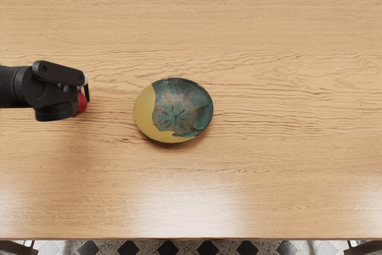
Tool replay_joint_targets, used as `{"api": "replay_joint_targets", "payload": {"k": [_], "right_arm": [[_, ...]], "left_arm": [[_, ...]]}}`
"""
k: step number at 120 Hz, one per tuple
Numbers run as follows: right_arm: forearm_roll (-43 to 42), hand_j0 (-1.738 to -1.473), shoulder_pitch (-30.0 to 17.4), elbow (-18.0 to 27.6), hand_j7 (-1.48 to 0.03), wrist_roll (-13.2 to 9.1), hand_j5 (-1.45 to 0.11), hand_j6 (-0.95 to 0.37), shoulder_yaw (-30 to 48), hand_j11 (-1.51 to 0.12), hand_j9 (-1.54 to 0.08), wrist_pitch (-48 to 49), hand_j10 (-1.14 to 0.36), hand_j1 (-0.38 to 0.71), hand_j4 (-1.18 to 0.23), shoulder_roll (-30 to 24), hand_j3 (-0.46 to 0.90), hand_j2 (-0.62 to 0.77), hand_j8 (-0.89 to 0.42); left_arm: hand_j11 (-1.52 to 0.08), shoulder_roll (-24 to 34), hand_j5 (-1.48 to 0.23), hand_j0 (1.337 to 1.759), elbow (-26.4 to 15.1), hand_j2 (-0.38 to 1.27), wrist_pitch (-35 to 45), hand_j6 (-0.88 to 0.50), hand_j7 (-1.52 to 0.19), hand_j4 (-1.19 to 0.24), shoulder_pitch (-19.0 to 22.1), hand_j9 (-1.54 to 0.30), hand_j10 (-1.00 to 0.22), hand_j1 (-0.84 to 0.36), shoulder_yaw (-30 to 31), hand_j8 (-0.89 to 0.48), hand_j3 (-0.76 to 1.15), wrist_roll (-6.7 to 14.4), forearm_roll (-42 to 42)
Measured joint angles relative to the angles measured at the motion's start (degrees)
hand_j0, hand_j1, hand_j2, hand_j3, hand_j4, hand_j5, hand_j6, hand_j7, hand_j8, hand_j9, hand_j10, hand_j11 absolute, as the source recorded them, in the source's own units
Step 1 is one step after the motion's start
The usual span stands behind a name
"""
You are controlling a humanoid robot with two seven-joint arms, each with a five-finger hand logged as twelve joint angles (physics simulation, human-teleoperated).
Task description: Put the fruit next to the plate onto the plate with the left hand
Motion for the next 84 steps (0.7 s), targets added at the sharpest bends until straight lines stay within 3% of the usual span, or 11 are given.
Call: {"api": "replay_joint_targets", "payload": {"k": [8,52,84], "right_arm": [[0.00,-1.658,0.00,0.00,-0.03,0.00,-0.03,-0.03,0.02,-0.03,-0.03,0.00,-0.03,-0.32,-0.03,0.00,0.00,-0.01,-0.03],[0.00,-1.658,0.02,0.00,-0.03,0.00,-0.03,-0.03,0.01,-0.03,-0.03,0.00,-0.03,-0.32,-0.03,0.00,0.00,-0.01,-0.03],[0.00,-1.658,0.02,0.00,-0.03,0.00,-0.03,-0.03,0.01,-0.03,-0.03,0.00,-0.03,-0.32,-0.03,0.00,0.00,-0.01,-0.03]], "left_arm": [[-0.89,-0.24,-0.76,1.648,0.07,0.33,0.08,-0.38,-0.81,-0.62,0.37,-0.89,-0.65,-0.36,0.00,-0.40,0.00,0.02,0.13],[-1.13,-0.45,-1.05,1.640,-0.05,0.27,-0.18,-0.20,-1.08,-0.45,0.44,-1.11,-0.55,-0.41,-0.09,-0.24,0.00,-0.03,-0.35],[-1.17,1.40,-1.23,1.642,-2.16,0.32,-1.65,-0.12,-1.19,-0.36,-3.40,-1.19,-0.52,-0.43,-0.56,-0.20,0.00,-0.05,-1.28]]}}
